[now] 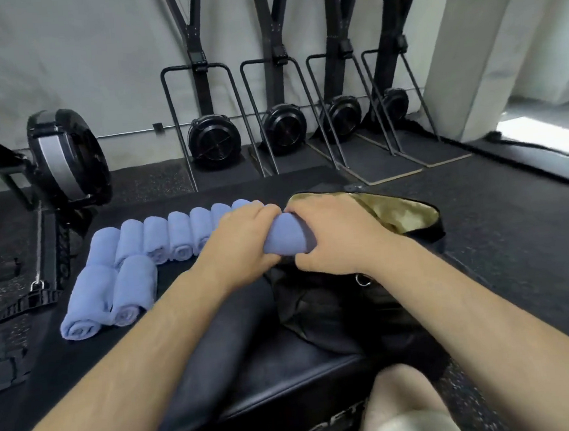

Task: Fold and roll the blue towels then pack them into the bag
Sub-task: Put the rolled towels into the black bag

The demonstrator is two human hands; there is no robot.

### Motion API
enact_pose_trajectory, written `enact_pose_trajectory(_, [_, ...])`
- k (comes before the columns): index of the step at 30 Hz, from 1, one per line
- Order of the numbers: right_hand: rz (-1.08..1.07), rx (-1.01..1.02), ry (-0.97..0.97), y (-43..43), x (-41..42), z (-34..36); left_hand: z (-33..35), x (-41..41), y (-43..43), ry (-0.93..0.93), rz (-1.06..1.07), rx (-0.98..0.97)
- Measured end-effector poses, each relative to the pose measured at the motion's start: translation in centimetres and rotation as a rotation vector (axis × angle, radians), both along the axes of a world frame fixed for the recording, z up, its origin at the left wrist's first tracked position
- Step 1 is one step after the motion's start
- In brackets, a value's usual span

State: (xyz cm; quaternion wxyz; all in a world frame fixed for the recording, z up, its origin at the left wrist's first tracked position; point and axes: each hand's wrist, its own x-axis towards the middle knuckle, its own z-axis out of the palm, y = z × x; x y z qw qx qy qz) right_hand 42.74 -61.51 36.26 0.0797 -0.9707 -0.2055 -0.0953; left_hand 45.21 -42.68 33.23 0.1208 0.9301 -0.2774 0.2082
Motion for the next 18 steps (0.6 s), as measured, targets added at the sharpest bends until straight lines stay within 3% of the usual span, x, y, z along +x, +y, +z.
enact_pose_trajectory(5, [-0.072, -0.151, -0.14, -3.5, -0.3, 0.8, 0.6, 0.6, -5.5, 0.013, -0.049, -0.154])
enact_pose_trajectory(11, [-0.234, -0.167, -0.04, -7.8, 1.7, -0.5, -1.2, -0.4, -7.7, -0.001, -0.02, -0.263])
enact_pose_trajectory(18, [-0.271, -0.22, 0.113, -8.0, 7.0, -4.5, -3.8, 0.6, -8.8, 0.084, -0.006, 0.004])
